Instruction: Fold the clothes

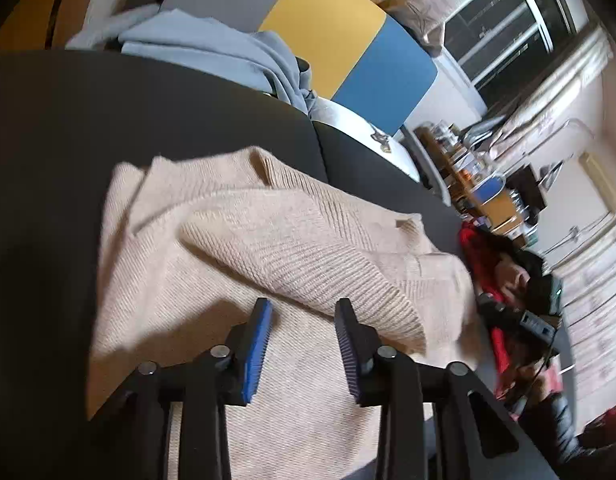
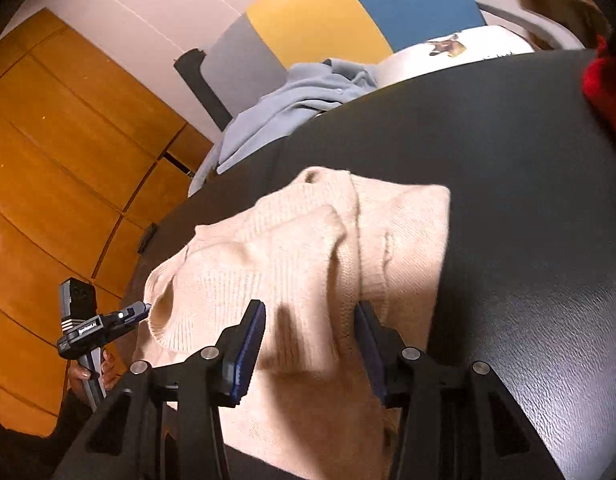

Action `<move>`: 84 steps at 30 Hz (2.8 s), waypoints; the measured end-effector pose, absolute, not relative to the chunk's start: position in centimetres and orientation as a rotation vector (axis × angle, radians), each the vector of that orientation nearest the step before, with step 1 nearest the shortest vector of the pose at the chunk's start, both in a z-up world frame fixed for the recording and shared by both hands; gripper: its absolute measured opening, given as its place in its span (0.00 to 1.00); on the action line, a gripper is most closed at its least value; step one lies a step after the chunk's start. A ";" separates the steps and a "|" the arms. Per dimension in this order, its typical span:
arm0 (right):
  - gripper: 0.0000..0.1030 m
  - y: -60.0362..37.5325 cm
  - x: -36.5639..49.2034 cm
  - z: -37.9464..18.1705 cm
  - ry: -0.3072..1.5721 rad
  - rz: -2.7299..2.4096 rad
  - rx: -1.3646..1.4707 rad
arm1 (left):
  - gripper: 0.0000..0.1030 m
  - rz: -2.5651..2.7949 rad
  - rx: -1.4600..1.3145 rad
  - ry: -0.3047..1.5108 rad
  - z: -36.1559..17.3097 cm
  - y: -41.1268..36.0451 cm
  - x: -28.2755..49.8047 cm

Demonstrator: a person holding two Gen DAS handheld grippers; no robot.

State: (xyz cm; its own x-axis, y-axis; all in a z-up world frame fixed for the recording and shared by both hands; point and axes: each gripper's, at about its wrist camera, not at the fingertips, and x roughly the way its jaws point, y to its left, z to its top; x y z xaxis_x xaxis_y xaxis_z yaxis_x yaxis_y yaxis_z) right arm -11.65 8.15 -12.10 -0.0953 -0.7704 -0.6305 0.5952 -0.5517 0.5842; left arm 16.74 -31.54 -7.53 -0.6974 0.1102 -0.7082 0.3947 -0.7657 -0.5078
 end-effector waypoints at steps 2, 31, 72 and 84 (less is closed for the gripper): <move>0.47 7.4 -12.1 -12.3 -0.203 -1.803 1.200 | 0.38 -2.569 1.128 0.918 -6.9 -32.4 16.9; 0.17 3.2 -12.1 -13.5 -0.114 -1.721 1.291 | 0.01 -2.795 1.270 0.752 -6.4 -38.2 12.7; 0.78 0.6 -18.2 -12.7 -0.455 -1.399 1.396 | 0.38 -2.604 1.197 0.997 -8.2 -41.1 15.3; 1.00 -4.1 -18.8 -14.8 -0.608 -1.163 1.377 | 0.38 -2.731 1.384 1.243 -12.1 -36.1 17.0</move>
State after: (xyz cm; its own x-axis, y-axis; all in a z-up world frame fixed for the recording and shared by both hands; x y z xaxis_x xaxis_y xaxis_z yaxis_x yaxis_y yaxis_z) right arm -18.76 -4.06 -14.84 0.3690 -0.8847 -0.2848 0.2716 -0.1904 0.9434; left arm 16.99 -36.09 -12.07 -0.6384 0.4464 -0.6270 0.1796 -0.7058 -0.6853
